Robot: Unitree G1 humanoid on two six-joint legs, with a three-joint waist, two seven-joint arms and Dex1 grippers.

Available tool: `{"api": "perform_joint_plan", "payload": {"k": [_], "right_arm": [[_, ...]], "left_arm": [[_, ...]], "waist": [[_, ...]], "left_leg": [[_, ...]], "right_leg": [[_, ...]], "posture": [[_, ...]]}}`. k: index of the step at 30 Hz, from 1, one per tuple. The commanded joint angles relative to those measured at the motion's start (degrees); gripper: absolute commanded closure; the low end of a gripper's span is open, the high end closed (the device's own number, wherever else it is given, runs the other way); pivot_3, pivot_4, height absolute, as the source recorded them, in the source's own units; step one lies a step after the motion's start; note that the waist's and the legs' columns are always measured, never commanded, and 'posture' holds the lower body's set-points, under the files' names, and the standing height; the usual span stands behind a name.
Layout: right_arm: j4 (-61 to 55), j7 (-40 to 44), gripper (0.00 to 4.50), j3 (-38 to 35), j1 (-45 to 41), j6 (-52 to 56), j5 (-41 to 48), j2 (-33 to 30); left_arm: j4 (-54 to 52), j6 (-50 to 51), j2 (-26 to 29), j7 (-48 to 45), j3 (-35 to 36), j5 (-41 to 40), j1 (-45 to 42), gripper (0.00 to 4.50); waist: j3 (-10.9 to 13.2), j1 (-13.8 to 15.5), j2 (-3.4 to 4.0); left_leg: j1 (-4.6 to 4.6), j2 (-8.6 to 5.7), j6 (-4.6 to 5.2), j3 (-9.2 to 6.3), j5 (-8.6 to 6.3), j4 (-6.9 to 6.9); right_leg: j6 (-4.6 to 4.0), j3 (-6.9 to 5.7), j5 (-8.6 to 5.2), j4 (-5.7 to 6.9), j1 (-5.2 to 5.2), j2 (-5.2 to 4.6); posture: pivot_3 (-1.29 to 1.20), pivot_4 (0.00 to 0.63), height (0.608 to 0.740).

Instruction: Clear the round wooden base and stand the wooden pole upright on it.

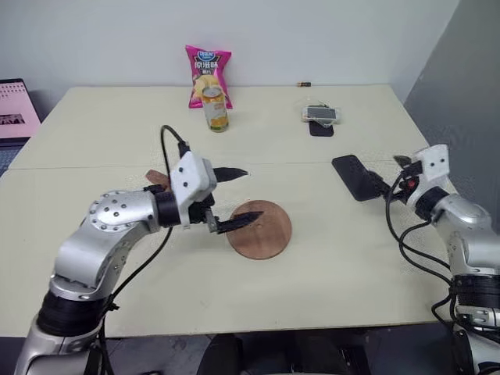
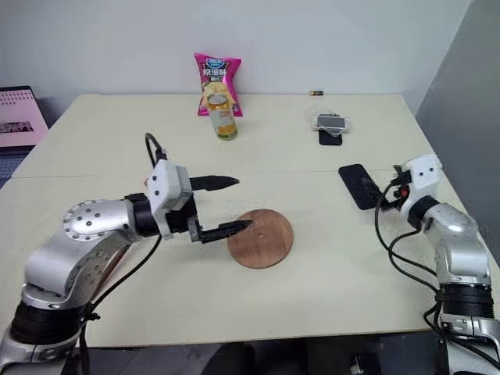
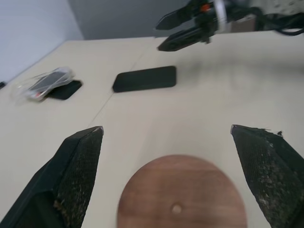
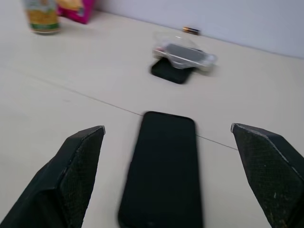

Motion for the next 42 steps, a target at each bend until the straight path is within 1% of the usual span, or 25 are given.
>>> {"api": "perform_joint_plan", "payload": {"k": [1, 6, 8, 11, 12, 14, 15, 17, 19, 24, 27, 32, 38, 42], "right_arm": [[-9.7, 6.4, 0.01, 3.2, 0.6, 1.2, 2.0, -2.6], [-18.7, 16.4, 0.01, 7.1, 2.3, 2.1, 7.8, -3.4], [-20.6, 18.0, 0.01, 8.2, 2.6, 3.6, 8.9, -3.9], [-26.7, 25.0, 0.01, 13.0, 2.3, 9.9, 15.5, -5.4], [-27.7, 26.2, 0.01, 14.0, 2.1, 11.0, 16.6, -5.5], [-28.4, 26.5, 0.01, 15.0, 1.8, 12.3, 17.7, -5.1], [-28.6, 27.3, 0.01, 16.0, 2.0, 11.9, 17.4, -5.1], [-28.8, 28.1, 0.01, 17.3, 2.0, 11.4, 16.7, -4.9], [-28.9, 28.6, 0.01, 18.4, 1.8, 11.1, 16.5, -4.3], [-28.2, 29.0, 0.01, 20.4, 0.8, 10.3, 15.5, -3.0], [-27.4, 29.8, 0.01, 21.2, -0.1, 10.0, 15.2, -2.6], [-25.7, 31.8, 0.01, 21.7, -2.3, 9.5, 14.9, -2.5], [-23.2, 33.3, 0.01, 22.1, -5.4, 9.0, 14.2, -2.0], [-22.4, 34.3, 0.01, 22.4, -6.7, 8.8, 13.6, -2.0]], "left_arm": [[-2.8, 4.1, 5.9, 1.6, 7.1, 0.4, 3.7, 0.00], [-1.9, 12.8, 13.3, 2.8, 15.0, -0.7, 7.9, 0.00], [-1.4, 14.3, 15.0, 2.6, 16.3, -0.7, 8.7, 0.00], [1.4, 22.6, 21.1, 3.8, 17.6, 0.7, 9.4, 0.00], [2.3, 25.3, 22.4, 4.3, 17.3, 0.5, 8.9, 0.00], [4.1, 27.1, 23.5, 4.6, 15.8, 0.3, 7.5, 0.00], [6.1, 27.8, 24.0, 5.2, 13.7, 1.2, 5.6, 0.00], [8.8, 28.4, 24.5, 5.8, 11.2, 2.4, 3.2, 0.00], [12.2, 26.4, 25.1, 5.4, 6.8, 5.0, 0.4, 0.00], [19.3, 26.1, 24.4, 3.8, -0.3, 7.9, -5.2, 0.00], [24.4, 23.0, 24.6, 2.3, -5.5, 11.6, -8.1, 0.00], [31.5, 23.6, 22.2, -1.0, -11.5, 14.2, -14.7, 0.00], [35.7, 25.8, 18.0, -1.5, -14.5, 16.2, -18.8, 0.00], [38.5, 25.4, 16.0, -1.5, -16.0, 17.8, -20.1, 0.00]], "waist": [[0.0, -0.1, 0.00], [0.0, -0.2, -0.01], [0.0, -0.2, -0.01], [0.0, -0.1, -0.03], [0.0, -0.2, -0.03], [0.0, -0.2, -0.03], [0.0, -0.2, -0.03], [0.0, 0.1, -0.07], [0.0, 0.2, -0.07], [0.0, 0.3, -0.08], [0.0, 0.3, -0.09], [0.0, 0.4, -0.11], [0.0, 0.3, -0.14], [0.0, 0.3, -0.15]], "left_leg": [[0.00, 0.00, 0.02, 0.01, -0.01, 0.00], [-0.01, -0.01, 0.05, -0.01, -0.03, 0.01], [-0.01, -0.02, 0.05, -0.01, -0.03, 0.01], [-0.01, -0.04, 0.05, -0.01, -0.03, 0.02], [-0.01, -0.03, 0.06, -0.02, -0.04, 0.01], [0.01, -0.02, 0.07, -0.05, -0.04, -0.01], [0.00, -0.03, 0.07, -0.05, -0.04, -0.01], [0.00, -0.05, 0.07, -0.05, -0.04, 0.02], [0.00, -0.04, 0.07, -0.04, -0.05, 0.02], [-0.04, -0.04, 0.07, 0.00, -0.04, 0.01], [-0.03, -0.04, 0.07, 0.02, -0.04, 0.01], [-0.08, -0.04, 0.07, 0.00, -0.04, 0.04], [-0.09, -0.05, 0.08, 0.02, -0.05, 0.06], [-0.10, -0.03, 0.08, -0.01, -0.04, 0.07]], "right_leg": [[0.01, 0.03, 0.00, -0.02, 0.00, 0.00], [0.15, 0.05, -0.02, -0.05, -0.01, -0.01], [0.19, 0.05, -0.03, -0.05, -0.01, -0.01], [0.21, 0.05, -0.02, -0.07, -0.01, -0.04], [0.20, 0.04, -0.01, -0.06, -0.02, -0.04], [0.32, 0.02, -0.08, -0.06, -0.02, -0.03], [0.35, 0.02, -0.10, -0.05, -0.02, -0.03], [0.37, 0.00, -0.10, -0.05, -0.02, -0.04], [0.38, 0.01, -0.09, -0.05, -0.02, -0.04], [0.26, 0.04, -0.03, -0.05, -0.07, -0.03], [0.17, 0.05, 0.02, -0.04, -0.09, -0.03], [0.16, 0.00, 0.03, -0.03, -0.10, -0.01], [0.13, 0.04, 0.05, -0.04, -0.11, -0.02], [0.12, 0.01, 0.05, 0.00, -0.12, -0.02]], "posture": [[0.00, 0.150, 0.740], [0.00, 0.150, 0.740], [0.00, 0.150, 0.740], [0.00, 0.150, 0.740], [0.00, 0.150, 0.740], [0.00, 0.150, 0.740], [0.00, 0.150, 0.740], [0.00, 0.150, 0.740], [0.00, 0.150, 0.740], [0.00, 0.150, 0.740], [0.00, 0.150, 0.740], [0.00, 0.150, 0.740], [0.00, 0.150, 0.740], [0.00, 0.150, 0.740]]}}
